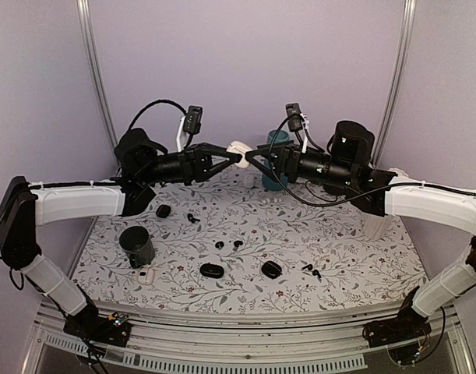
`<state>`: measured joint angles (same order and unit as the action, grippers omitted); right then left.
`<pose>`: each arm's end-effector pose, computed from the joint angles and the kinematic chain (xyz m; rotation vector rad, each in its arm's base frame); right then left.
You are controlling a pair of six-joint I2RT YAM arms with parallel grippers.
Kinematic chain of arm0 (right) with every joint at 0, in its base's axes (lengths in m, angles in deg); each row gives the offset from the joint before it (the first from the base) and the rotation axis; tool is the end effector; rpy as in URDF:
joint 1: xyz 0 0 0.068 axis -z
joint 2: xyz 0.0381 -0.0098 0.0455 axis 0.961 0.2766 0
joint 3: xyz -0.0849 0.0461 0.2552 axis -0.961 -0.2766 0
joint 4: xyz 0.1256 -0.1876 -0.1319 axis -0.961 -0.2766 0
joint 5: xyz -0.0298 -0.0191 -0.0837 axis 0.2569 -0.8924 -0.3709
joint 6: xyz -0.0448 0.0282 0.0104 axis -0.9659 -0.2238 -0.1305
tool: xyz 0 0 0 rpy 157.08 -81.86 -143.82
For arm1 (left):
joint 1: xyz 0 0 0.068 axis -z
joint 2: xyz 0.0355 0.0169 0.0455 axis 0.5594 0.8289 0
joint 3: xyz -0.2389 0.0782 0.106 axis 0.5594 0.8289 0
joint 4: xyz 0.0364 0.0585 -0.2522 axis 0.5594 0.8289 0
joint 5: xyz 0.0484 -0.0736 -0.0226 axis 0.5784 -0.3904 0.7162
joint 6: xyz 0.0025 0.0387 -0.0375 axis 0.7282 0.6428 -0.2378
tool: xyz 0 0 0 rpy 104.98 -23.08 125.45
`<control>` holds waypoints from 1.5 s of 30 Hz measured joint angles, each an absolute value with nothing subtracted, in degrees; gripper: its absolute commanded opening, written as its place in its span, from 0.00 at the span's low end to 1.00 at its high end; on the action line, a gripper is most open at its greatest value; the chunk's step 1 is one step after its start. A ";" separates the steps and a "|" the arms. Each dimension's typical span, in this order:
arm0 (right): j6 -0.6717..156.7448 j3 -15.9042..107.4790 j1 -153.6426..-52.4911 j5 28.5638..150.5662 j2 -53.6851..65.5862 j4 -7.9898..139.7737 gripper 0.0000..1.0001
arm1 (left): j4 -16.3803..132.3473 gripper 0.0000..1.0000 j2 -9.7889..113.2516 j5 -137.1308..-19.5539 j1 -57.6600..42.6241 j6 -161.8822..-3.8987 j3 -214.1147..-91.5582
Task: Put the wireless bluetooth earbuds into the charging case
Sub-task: Open the charging case, then pass from the left arm to the right
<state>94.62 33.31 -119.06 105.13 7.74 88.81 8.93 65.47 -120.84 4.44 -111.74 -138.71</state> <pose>0.2333 0.2541 0.3541 -0.6517 1.5364 1.2379 0.2549 -0.2377 0.3354 0.8597 1.3157 -1.6577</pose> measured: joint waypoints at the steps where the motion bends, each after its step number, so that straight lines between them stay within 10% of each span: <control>1: 94.71 33.31 -118.91 105.26 7.74 88.60 0.85 | 9.35 0.00 65.47 -120.84 4.44 -111.56 -138.71; 32: 96.06 31.52 -116.13 104.78 4.13 86.96 0.82 | 16.52 0.00 64.79 -120.54 5.60 -105.75 -138.84; 45: 96.39 32.57 -115.92 116.95 7.22 87.33 0.46 | 16.19 0.00 64.79 -121.11 5.60 -105.79 -138.84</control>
